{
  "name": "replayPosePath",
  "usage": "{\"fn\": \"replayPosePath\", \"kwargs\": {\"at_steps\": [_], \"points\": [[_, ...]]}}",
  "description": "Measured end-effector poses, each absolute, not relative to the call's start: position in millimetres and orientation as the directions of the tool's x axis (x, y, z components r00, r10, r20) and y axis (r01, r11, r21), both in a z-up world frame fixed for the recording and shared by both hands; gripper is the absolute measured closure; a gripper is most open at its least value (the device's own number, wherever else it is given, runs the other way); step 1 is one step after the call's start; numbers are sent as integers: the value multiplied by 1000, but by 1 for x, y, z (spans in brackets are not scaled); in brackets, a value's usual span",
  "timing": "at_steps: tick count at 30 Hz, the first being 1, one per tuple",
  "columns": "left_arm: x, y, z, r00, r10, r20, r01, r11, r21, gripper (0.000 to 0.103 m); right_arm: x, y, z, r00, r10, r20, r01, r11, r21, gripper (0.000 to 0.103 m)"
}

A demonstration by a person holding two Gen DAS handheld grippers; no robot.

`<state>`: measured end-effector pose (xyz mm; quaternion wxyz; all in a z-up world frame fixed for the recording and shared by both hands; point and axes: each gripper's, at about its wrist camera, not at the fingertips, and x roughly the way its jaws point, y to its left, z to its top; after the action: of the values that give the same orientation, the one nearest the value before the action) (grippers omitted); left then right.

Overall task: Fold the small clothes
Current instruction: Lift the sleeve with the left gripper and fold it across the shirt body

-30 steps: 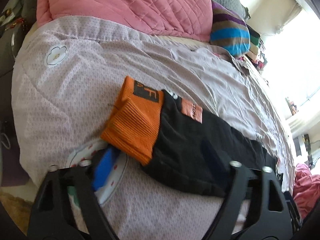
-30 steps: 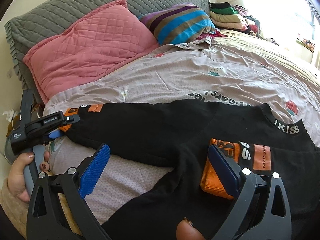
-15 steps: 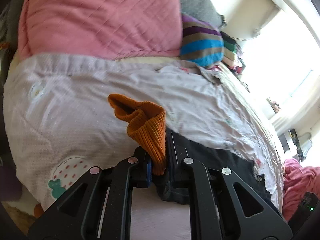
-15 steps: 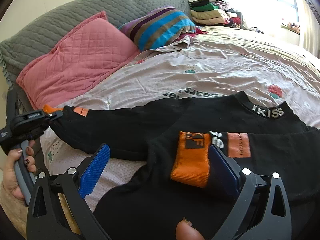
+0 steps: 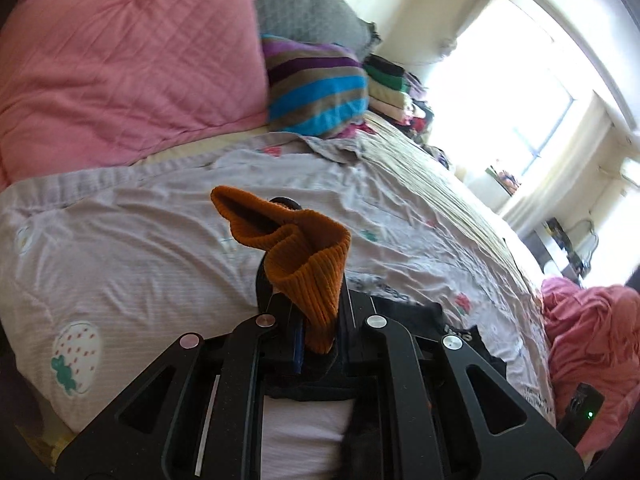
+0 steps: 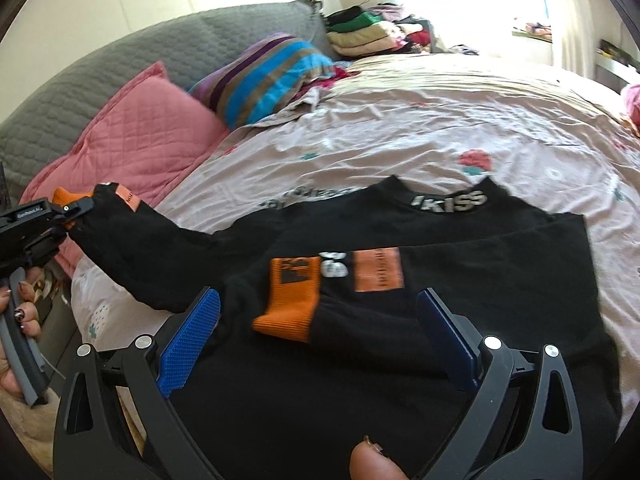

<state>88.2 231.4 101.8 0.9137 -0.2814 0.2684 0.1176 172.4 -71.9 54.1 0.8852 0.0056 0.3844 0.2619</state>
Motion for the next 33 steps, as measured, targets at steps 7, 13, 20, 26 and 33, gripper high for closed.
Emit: {"fn": "replayPosePath", "kwargs": {"at_steps": [7, 13, 20, 26, 33], "points": [[107, 184, 120, 840, -6, -542, -277, 855, -439, 97, 168, -116, 62, 613, 438, -657, -416, 887, 203, 5], [122, 142, 128, 835, -73, -545, -204, 879, -430, 97, 171, -155, 63, 635, 420, -648, -352, 904, 241, 5], [138, 92, 124, 816, -175, -552, -106, 892, -440, 97, 167, -197, 64, 662, 393, -638, -287, 920, 268, 5], [148, 52, 112, 785, -252, -566, -39, 891, -451, 97, 165, -223, 63, 679, 362, -639, -248, 932, 264, 5], [163, 14, 88, 727, -307, -614, 15, 901, -433, 97, 163, -254, 59, 691, 327, -645, -181, 942, 284, 5]]}}
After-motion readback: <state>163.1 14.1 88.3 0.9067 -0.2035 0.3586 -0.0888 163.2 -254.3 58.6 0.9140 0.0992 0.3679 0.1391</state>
